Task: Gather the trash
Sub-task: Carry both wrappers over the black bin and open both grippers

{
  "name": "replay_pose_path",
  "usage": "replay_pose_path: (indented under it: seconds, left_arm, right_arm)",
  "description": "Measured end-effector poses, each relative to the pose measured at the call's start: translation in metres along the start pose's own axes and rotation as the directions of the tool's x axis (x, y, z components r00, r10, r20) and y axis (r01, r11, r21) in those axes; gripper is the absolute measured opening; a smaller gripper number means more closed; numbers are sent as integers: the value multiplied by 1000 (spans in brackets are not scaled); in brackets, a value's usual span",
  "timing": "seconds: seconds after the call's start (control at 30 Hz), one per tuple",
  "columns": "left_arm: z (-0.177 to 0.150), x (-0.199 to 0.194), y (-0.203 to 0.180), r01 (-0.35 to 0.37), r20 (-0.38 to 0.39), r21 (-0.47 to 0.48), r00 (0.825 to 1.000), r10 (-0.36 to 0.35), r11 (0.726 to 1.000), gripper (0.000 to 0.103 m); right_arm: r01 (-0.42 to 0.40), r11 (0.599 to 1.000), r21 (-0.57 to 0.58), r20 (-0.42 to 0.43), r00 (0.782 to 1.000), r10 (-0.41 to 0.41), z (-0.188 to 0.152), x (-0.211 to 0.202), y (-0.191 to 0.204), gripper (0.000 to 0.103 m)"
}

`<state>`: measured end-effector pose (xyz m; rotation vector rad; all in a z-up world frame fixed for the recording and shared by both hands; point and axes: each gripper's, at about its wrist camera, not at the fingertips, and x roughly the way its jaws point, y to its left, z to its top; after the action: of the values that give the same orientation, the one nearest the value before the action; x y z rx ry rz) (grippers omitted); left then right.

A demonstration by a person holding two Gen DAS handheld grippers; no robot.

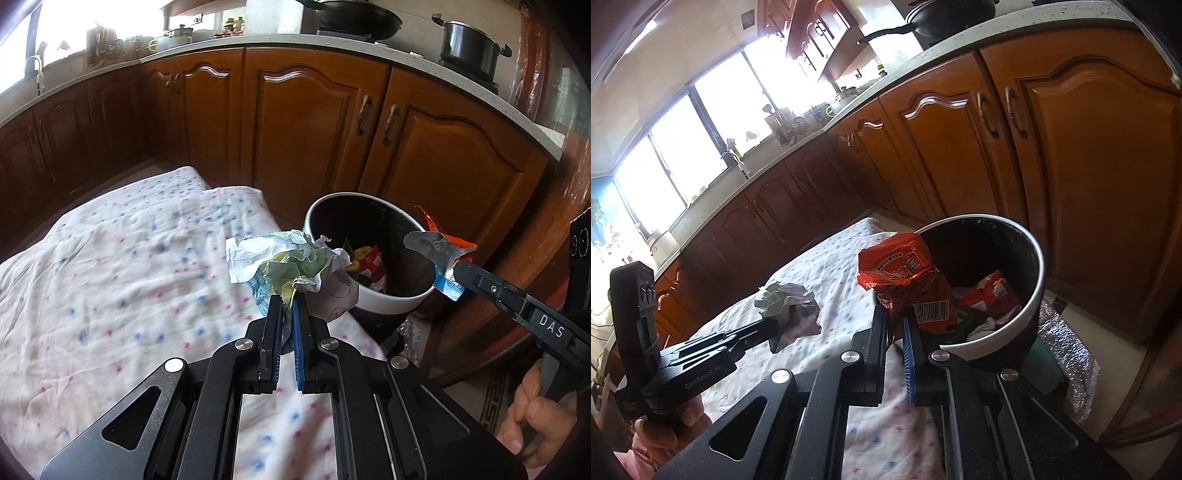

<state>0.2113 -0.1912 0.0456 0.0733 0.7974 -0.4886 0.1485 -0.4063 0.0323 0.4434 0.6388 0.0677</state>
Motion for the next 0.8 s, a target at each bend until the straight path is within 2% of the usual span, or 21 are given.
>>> replay_pose_path:
  seconds: [0.3, 0.8]
  left_arm:
    - [18, 10, -26, 19, 10, 39, 1000, -20, 999, 5]
    - [47, 52, -61, 14, -31, 95, 999, -11, 995, 5]
  right_arm:
    - [26, 1000, 11, -15, 1000, -26, 7, 10, -19, 8]
    - [67, 998, 13, -63, 996, -66, 29, 36, -43, 8]
